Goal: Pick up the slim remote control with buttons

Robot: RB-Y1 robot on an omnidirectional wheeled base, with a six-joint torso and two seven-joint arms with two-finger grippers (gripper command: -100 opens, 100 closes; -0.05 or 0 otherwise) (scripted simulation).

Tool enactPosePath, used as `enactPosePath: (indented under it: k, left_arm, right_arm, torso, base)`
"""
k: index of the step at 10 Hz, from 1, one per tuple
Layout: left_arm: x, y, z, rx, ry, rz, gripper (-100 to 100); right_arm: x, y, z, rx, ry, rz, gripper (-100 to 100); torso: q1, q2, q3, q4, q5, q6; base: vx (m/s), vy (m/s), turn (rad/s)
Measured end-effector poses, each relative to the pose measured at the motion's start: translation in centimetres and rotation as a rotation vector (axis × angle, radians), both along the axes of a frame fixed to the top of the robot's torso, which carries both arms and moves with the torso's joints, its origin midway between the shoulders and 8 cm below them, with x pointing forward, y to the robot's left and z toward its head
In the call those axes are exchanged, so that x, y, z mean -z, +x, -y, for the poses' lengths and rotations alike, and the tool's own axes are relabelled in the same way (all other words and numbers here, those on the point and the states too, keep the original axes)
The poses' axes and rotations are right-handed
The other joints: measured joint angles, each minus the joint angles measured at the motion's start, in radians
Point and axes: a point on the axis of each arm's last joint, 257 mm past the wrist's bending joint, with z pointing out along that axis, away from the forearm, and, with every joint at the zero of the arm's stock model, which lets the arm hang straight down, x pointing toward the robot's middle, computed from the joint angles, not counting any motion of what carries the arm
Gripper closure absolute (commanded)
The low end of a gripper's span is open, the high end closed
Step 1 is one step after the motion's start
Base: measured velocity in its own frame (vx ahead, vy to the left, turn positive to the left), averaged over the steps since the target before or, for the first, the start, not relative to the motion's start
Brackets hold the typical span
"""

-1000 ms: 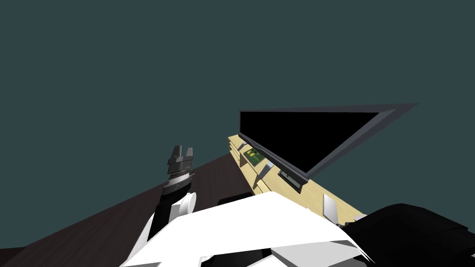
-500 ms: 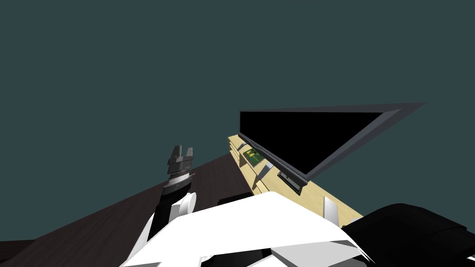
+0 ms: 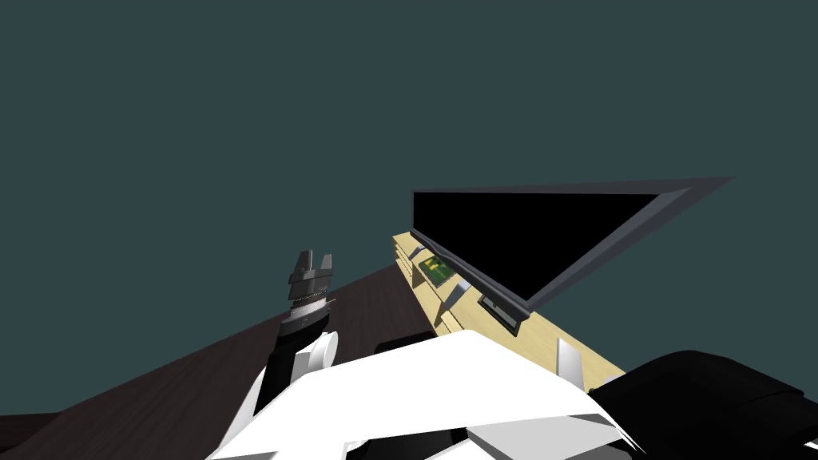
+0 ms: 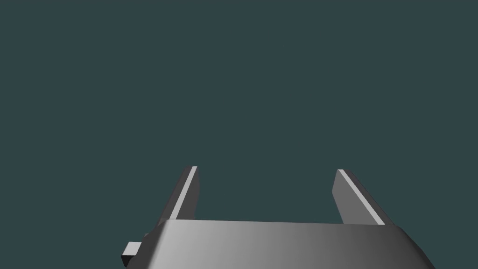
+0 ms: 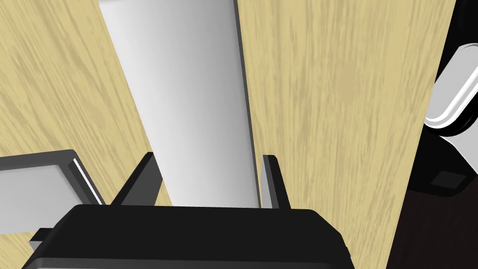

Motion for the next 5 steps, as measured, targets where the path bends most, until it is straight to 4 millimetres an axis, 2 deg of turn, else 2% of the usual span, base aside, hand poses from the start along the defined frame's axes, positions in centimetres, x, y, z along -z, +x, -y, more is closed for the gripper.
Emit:
enactPosePath:
  k: [1,4,5]
  left_arm:
    - [0.0,0.0,0.0,0.000,0.000,0.000,0]
    - [0.0,0.0,0.0,0.000,0.000,0.000,0]
    - [0.0,0.0,0.0,0.000,0.000,0.000,0]
  right_arm:
    - [0.0,0.0,0.0,0.000,0.000,0.000,100]
    - [-1.9,0.6,1.9,-0.008,-0.007,0.000,100]
    - [-2.0,0.6,2.0,-0.007,-0.006,0.000,0]
  torso:
    - [0.000,0.000,0.000,0.000,0.000,0.000]
    - [0.005,0.000,0.000,0.000,0.002,0.000]
    - [0.003,0.000,0.000,0.000,0.001,0.000]
  base:
    - [-0.001,0.044,-0.048]
    - [0.004,0.052,-0.044]
    - [0.000,0.005,0.000]
